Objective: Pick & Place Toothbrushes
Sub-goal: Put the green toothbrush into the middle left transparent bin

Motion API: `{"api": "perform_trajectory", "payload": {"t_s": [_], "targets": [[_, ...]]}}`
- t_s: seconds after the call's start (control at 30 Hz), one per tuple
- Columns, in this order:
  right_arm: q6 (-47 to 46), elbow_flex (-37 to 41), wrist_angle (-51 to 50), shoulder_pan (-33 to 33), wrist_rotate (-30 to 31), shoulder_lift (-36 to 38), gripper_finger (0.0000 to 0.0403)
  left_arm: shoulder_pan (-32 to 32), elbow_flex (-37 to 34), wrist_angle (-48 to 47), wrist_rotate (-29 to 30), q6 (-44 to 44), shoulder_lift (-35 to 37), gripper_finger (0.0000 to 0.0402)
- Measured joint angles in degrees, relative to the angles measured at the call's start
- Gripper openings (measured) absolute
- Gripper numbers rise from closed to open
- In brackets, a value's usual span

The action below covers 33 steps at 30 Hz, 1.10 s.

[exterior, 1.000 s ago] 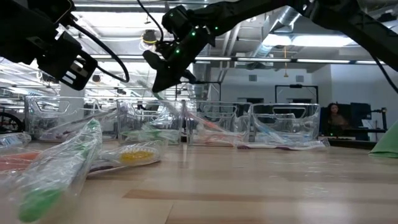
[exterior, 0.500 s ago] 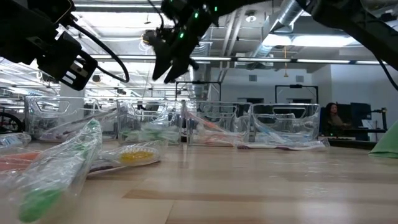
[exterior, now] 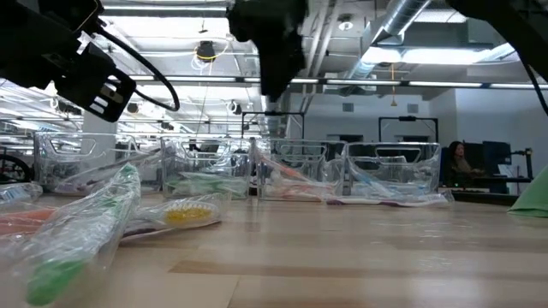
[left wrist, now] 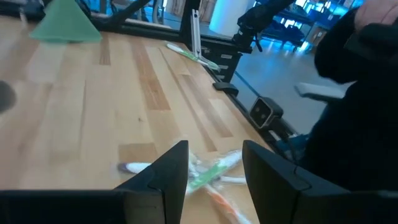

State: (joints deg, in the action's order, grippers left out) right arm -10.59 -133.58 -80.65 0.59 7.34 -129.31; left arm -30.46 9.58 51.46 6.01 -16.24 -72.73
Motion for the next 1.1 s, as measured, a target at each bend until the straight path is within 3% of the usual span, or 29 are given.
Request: {"api": "perform_trajectory", "payload": {"t_s": [0.23,0.53,0.7,0.93,1.1], "targets": [[-3.52,0.04,-9.55,-9.73,0.01,-0.33,0.0216,1.78,0.0,0.03,0.03,4.29,0.0,0.0144],[-9.27,0.04,-9.37,-25.09,-0.02,-0.36,0.0216,1.93,0.0,0.03,0.01,4.28,0.0,0.0144],[-25.91,0.04,-9.35,-32.9,0.26,-0.36,0.0216,1.93,0.0,0.03,-0.01,4.45,0.0,0.0144],[-63.06,0.04,-9.37,-42.76,3.09,-0.36,0.0216,1.93,0.0,0.25,-0.01,5.52,0.0,0.0144],[-84.24,0.04,-9.37,-48.31,3.24,-0.36,0.0216,1.93,0.0,1.41,-0.03,5.52,0.0,0.0144]]}}
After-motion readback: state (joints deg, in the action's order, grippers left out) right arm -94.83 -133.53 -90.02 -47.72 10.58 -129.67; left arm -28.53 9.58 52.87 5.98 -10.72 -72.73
